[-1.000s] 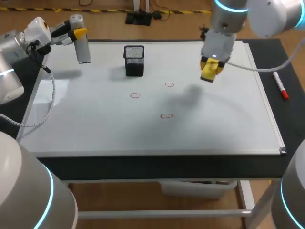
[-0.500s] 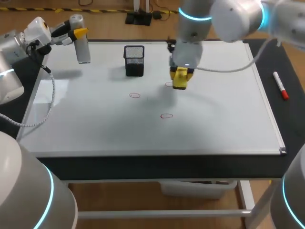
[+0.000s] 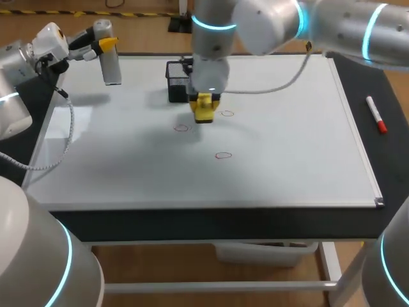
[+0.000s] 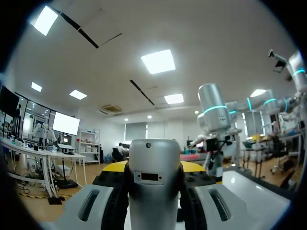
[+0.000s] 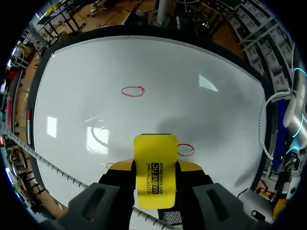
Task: Pick up the inspection probe, press it on each red-marked spot on the whiteboard one by one, put down the probe, pick up the eraser, and wipe off all the red marks.
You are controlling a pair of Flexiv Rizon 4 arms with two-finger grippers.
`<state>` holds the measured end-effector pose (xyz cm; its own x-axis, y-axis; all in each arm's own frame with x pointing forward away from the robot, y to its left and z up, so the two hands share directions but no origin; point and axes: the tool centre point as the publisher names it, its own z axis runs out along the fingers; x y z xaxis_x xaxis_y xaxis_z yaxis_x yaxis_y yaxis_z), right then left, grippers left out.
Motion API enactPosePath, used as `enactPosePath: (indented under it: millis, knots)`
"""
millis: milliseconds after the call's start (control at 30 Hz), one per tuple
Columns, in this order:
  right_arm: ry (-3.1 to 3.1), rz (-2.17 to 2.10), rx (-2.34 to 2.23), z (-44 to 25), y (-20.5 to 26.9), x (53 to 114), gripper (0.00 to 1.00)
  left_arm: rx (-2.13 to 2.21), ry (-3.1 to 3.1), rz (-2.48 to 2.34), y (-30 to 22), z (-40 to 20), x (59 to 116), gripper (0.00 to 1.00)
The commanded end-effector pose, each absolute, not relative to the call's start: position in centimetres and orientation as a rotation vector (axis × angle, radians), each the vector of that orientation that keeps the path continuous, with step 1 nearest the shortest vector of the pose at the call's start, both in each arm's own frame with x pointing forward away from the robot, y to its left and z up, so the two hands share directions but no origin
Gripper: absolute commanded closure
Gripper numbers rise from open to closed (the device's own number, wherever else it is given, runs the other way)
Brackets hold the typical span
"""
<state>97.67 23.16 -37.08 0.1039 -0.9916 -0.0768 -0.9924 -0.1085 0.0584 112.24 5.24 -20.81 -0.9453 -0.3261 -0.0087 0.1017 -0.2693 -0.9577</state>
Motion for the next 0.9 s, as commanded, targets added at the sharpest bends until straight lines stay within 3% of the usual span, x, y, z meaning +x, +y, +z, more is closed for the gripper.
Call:
enactPosePath:
  millis: [33, 433, 900]
  knots:
    - [2.151, 0.004, -2.445, -38.3, 26.5, 98.2, 1.0, -0.275, 1.704, -2.291, 5.2, -20.7, 112.3, 1.0]
    - [2.162, -0.015, -2.486, -39.9, 30.7, 97.6, 1.0, -0.275, 1.704, -2.291, 5.2, -20.7, 112.3, 1.0]
    - [2.218, -0.001, -2.434, -40.9, 31.2, 97.0, 1.0, -0.275, 1.704, -2.291, 5.2, -20.7, 112.3, 1.0]
